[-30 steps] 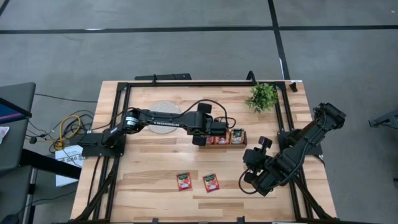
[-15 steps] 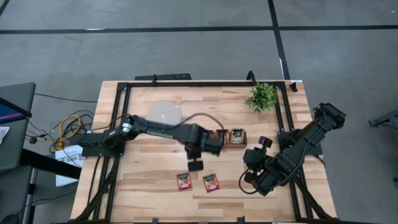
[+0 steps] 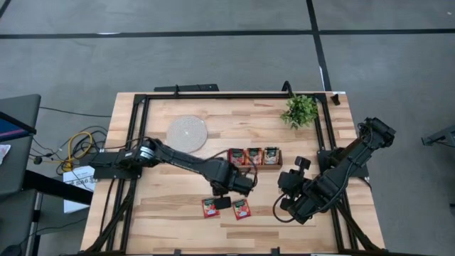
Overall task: Pick & Place Tea
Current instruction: Put the red tea bag into the left section of the wooden organizer
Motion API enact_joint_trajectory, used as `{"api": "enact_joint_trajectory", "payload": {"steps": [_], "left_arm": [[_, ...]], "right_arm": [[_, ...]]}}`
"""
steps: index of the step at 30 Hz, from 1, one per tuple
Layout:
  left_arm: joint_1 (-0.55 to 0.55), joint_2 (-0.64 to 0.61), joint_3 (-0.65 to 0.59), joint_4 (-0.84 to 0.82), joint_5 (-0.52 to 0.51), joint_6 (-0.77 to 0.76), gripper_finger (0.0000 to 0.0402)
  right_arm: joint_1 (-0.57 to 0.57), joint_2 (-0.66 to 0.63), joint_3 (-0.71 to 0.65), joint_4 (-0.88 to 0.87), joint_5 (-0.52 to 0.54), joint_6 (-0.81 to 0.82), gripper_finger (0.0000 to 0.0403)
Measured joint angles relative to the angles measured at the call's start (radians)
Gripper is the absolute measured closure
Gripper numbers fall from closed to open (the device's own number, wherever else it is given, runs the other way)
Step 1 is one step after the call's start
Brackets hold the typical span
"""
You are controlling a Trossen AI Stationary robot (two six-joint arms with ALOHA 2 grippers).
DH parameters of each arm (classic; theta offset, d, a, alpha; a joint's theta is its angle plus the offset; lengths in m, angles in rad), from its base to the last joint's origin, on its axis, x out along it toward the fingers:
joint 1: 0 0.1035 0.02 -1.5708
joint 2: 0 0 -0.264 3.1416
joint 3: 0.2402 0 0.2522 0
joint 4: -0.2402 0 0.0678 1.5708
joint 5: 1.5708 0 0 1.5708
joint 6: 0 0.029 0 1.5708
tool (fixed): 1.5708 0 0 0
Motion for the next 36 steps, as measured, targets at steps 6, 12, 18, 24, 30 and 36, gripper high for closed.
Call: {"api": "enact_joint_trajectory", "payload": {"steps": [6,12,18,24,30,36], "left_arm": [[-0.047,-0.011,-0.166,0.053,0.001,-0.035,0.0328],[-0.073,-0.087,-0.313,0.222,0.003,-0.105,0.0328],[-0.074,-0.228,-0.526,0.320,0.023,-0.167,0.0328],[-0.082,-0.271,-0.640,0.514,0.144,-0.185,0.0328],[-0.083,-0.270,-0.642,0.557,0.123,-0.182,0.0328],[-0.081,-0.268,-0.669,0.605,0.109,-0.185,0.0328]], "right_arm": [[0.000,0.000,0.000,0.003,0.000,0.000,0.0327],[0.018,0.000,0.000,0.003,0.001,0.000,0.0327],[0.041,0.000,0.000,0.002,0.002,0.000,0.0327],[0.044,0.000,0.000,0.002,0.007,0.000,0.0327],[0.043,0.000,0.000,0.004,0.009,0.000,0.0327],[0.043,0.000,0.000,0.004,0.010,0.000,0.0327]]}}
